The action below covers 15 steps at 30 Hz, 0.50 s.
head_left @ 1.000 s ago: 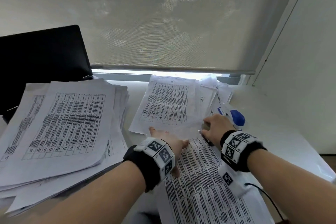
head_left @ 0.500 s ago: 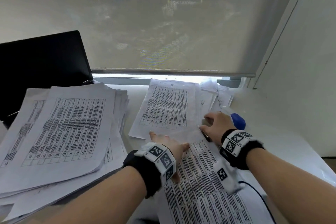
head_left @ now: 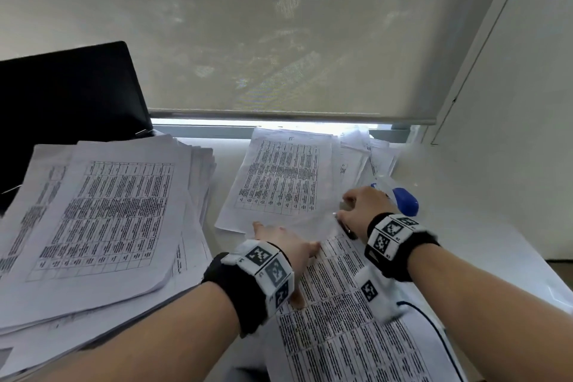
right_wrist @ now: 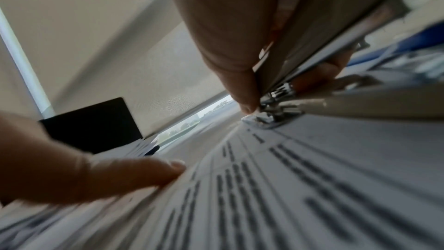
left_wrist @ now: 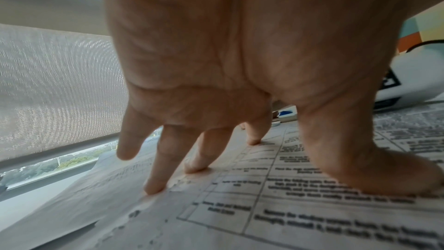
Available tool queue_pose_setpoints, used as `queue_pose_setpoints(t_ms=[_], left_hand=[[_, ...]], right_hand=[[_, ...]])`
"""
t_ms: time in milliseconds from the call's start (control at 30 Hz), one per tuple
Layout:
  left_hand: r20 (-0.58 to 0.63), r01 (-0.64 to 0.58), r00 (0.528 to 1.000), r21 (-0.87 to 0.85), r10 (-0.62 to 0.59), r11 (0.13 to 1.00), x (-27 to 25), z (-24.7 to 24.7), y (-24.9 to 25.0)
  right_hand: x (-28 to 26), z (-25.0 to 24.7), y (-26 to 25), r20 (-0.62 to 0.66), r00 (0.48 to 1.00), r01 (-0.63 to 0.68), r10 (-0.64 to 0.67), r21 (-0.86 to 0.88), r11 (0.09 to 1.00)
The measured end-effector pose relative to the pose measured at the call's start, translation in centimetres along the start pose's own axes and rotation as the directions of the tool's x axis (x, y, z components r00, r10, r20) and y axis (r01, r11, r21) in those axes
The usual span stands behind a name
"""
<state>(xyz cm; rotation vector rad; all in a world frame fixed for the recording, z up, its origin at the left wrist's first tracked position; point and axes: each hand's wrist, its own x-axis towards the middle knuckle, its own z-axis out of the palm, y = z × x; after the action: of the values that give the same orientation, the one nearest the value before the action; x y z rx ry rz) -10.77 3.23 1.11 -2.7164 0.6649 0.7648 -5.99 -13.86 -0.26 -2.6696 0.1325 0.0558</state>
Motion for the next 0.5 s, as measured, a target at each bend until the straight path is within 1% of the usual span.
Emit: queue_pose_setpoints(t_ms=[167,233,300,333,400,500], left_hand=[[-0.023,0.011,1.0,0.005,-0.011,1.0,-0.1,0.2,0.2],[-0.015,0.028,0.999,0.006,-0.028,1.0,-0.2,0.3,0.3],[0.006,0.049,0.999,0.003,-0.049,0.999,-0.3,0.0,0.5],[0.02,0.058,0.998,0.002,-0.058,0.998,-0.5,-0.2,0.6],[0.042,0.066,0.997,0.001,-0.066,0.998,-0.9,-0.6,0.7],[0.033,0.066,0.997,-0.011,-0.066,0.998,-1.3,-1.1,0.8]], right_hand=[[0.5,0.1,-0.6,-0.023,1.0,-0.022,0.021,-0.006,1.0],[0.6,0.0,-0.8,-0.093,0.995,-0.039,0.04,0.005,0.999],[0.9,-0.3,-1.2,-0.209,0.976,-0.049,0.06,0.059,0.997],[0.9,-0.6,-1.5,-0.234,0.97,-0.037,0.058,0.092,0.995],[0.5,-1.1,-2.0,-0.22,0.975,-0.004,0.038,0.156,0.988],[-1.6,-1.2,-1.9,-0.184,0.983,0.032,0.005,0.199,0.979]])
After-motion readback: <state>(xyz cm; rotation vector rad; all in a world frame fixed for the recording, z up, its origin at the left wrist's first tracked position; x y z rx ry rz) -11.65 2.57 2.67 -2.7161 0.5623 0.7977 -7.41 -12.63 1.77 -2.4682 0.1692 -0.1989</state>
